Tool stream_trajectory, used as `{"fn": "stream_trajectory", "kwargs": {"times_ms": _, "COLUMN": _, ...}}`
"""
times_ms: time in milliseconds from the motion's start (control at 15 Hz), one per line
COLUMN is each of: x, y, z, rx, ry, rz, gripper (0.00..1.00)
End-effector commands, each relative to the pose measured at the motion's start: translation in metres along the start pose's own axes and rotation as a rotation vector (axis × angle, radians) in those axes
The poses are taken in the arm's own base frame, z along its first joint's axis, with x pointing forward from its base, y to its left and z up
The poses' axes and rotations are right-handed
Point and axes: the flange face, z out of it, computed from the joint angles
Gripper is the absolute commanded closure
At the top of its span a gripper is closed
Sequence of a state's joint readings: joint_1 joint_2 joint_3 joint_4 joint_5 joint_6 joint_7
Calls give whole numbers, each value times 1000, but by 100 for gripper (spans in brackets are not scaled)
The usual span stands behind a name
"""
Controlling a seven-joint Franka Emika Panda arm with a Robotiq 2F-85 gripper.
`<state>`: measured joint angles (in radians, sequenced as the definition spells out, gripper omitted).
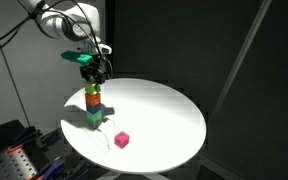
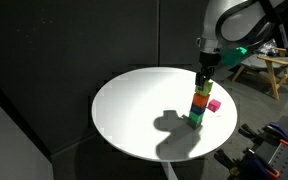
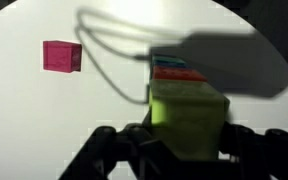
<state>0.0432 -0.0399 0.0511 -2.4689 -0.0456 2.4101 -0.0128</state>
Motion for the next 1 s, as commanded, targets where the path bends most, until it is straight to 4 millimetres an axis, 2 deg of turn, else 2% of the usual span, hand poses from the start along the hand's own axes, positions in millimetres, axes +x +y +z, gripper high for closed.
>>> {"fn": "stream_trajectory", "kwargs": {"times_ms": 0, "x": -1, "y": 9, "z": -20, "rx": -11, "ry": -6, "rz": 5, "gripper": 75}}
{"fn": "stream_trajectory", "kwargs": {"times_ms": 333, "x": -1, "y": 30, "z": -25, "rx": -22, "ry": -18, "rz": 67, "gripper": 75}}
{"fn": "stream_trajectory", "kwargs": {"times_ms": 667, "x": -3, "y": 59, "z": -19, "rx": -20, "ry": -15, "rz": 113, "gripper": 75}}
{"fn": "stream_trajectory", "kwargs": {"times_ms": 933, "x": -5, "y": 75, "z": -11, "rx": -23, "ry": -10, "rz": 107, "gripper": 75}}
